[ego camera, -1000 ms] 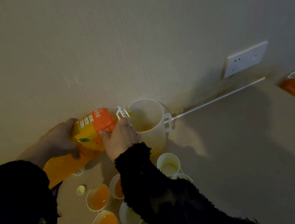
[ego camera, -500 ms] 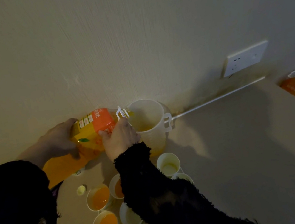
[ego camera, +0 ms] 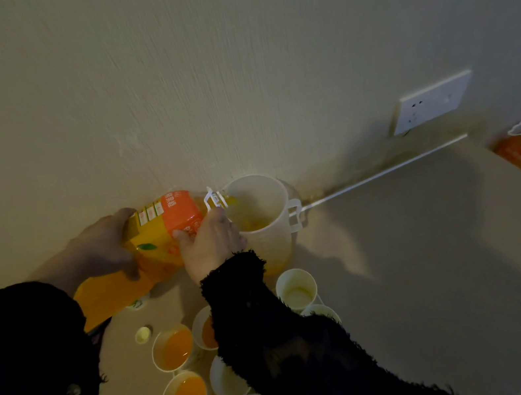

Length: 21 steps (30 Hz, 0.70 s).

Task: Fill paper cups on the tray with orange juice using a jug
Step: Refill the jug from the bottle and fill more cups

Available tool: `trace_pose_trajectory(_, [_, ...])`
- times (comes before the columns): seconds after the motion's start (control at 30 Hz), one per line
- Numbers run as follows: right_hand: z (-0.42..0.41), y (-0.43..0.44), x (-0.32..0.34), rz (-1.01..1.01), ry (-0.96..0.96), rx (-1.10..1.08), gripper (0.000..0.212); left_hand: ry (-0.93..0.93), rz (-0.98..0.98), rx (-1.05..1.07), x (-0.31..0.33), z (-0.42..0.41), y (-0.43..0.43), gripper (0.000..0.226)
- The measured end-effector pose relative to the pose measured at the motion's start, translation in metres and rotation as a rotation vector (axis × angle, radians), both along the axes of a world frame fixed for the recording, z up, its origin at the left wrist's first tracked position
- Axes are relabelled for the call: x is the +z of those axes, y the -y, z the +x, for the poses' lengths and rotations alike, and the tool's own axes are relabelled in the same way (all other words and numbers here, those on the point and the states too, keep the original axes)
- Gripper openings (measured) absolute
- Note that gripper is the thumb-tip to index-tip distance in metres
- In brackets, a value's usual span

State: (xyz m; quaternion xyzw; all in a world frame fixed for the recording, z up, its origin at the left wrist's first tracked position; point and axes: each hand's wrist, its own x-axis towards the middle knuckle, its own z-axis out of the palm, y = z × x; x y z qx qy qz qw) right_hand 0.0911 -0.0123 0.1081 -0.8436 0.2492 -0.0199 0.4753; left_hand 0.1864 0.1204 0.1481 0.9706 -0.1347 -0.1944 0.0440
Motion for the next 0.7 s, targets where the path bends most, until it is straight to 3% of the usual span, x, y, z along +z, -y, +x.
trace_pose_trajectory(0.23, [-0.0010, 0.0003, 0.0001, 0.007, 0.001, 0.000, 0.060, 0.011, 0.017, 0.019, -0.0007, -0.0002, 0.0006, 0.115])
trace_pose_trajectory(0.4, [-0.0013, 0.0009, 0.0009, -0.005, 0.002, 0.006, 0.060, 0.008, 0.020, 0.012, 0.0010, -0.0017, 0.0007, 0.125])
trace_pose_trajectory(0.7, [-0.0012, 0.0011, 0.0015, 0.006, -0.006, 0.007, 0.060, 0.018, 0.010, 0.028, -0.0016, -0.0005, 0.0004, 0.113])
